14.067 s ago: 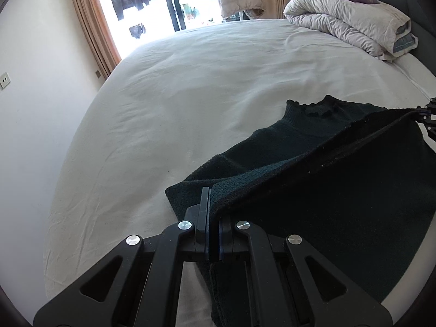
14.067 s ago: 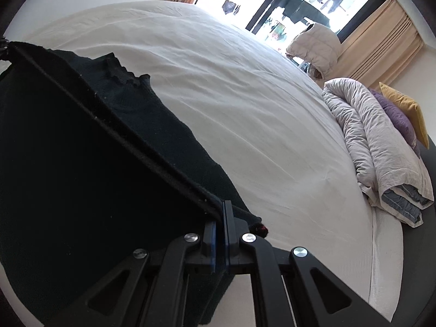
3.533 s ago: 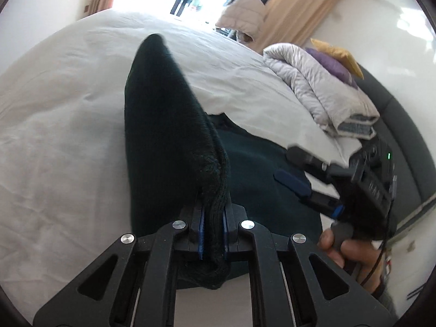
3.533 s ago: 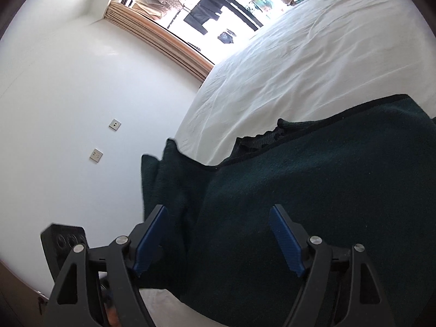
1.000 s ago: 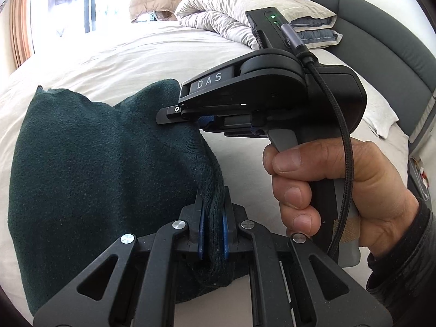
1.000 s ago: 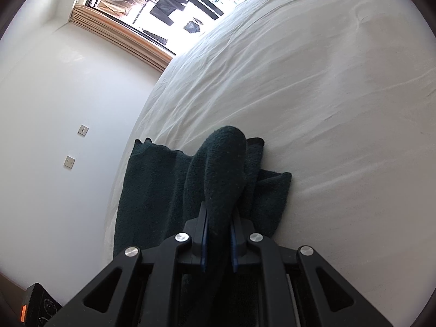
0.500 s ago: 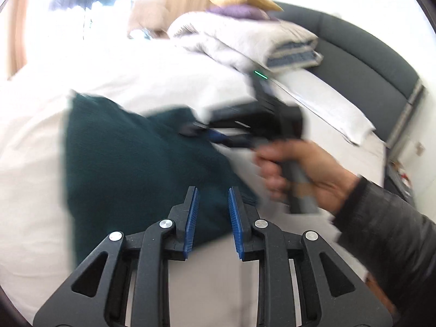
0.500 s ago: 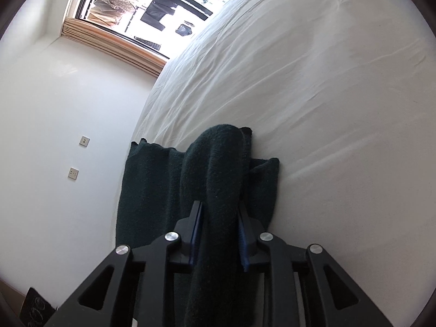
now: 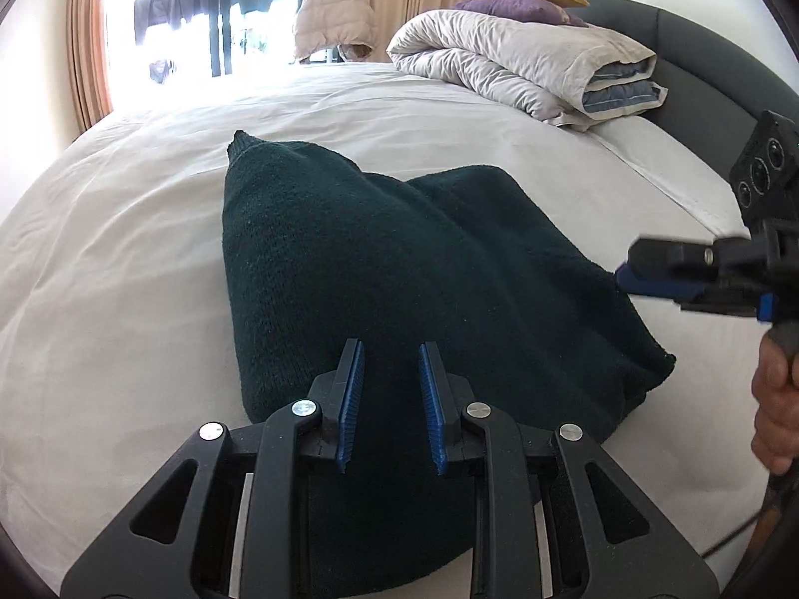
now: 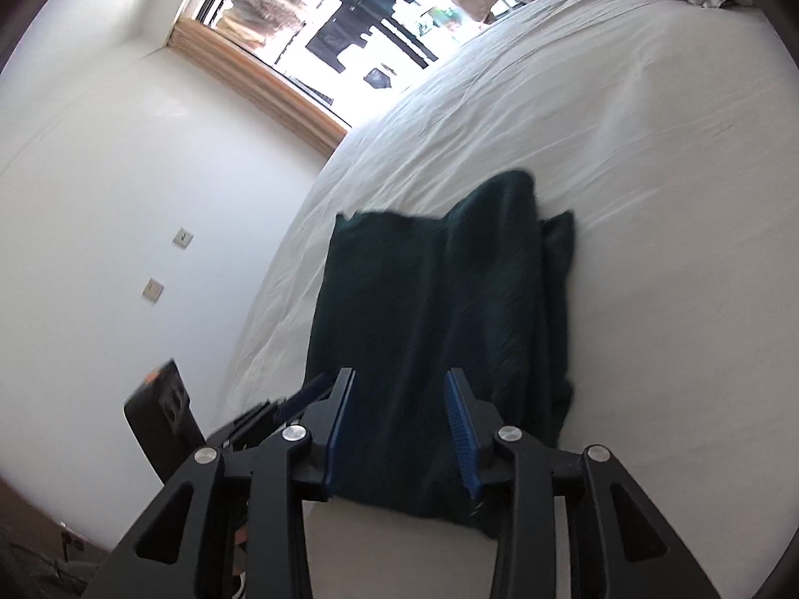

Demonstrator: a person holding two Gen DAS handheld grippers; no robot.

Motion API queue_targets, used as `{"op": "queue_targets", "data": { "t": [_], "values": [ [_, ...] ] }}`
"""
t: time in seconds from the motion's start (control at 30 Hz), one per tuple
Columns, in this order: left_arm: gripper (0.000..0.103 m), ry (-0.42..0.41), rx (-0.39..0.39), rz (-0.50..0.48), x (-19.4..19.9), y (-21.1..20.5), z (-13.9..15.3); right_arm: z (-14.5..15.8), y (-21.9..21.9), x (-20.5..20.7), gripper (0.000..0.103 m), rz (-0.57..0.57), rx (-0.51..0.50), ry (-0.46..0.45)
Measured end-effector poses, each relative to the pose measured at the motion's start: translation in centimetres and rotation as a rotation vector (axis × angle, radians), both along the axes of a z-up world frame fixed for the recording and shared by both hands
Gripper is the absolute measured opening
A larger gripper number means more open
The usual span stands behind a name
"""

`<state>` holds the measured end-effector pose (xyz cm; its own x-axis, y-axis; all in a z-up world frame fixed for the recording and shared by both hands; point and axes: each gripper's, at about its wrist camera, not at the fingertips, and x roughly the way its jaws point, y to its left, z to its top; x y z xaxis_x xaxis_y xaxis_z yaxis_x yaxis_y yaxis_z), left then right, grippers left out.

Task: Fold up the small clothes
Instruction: 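Open both tools and release the folded sweater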

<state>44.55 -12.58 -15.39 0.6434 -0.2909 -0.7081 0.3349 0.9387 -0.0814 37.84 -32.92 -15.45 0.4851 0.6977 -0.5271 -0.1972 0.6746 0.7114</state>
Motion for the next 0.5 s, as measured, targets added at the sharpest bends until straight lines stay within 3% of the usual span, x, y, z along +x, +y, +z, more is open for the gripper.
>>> {"op": "queue_targets", "data": {
  "t": [0.1,0.17,0.2,0.33,0.5],
  "values": [
    [0.022,-0.013,0.039,-0.017,-0.6,-0.5,-0.7,-3.1,0.2,-0.1,0.032,-0.047,-0.043,0.090],
    [0.022,-0.020,0.071,-0.040,-1.9,-1.2,-2.0,-4.1,-0.9,-0.7,0.005,-0.099,-0.033,0.103],
    [0.022,-0.018,0.067,-0.047,-1.8,-1.6,-2.5,-4.5,-1.4,-1.0,0.002,-0.119,-0.025,0.111],
    [0.022,0.005,-0.015,-0.056,-1.7,-0.7,-3.2,-6.3,-2.2,-2.7,0.000,-0.165,0.047,0.110],
    [0.022,-0.024,-0.074,-0.031,-1.5,0.3,-1.0,-6.1,-2.0,-3.2,0.000,-0.188,0.032,0.098]
  ]
}}
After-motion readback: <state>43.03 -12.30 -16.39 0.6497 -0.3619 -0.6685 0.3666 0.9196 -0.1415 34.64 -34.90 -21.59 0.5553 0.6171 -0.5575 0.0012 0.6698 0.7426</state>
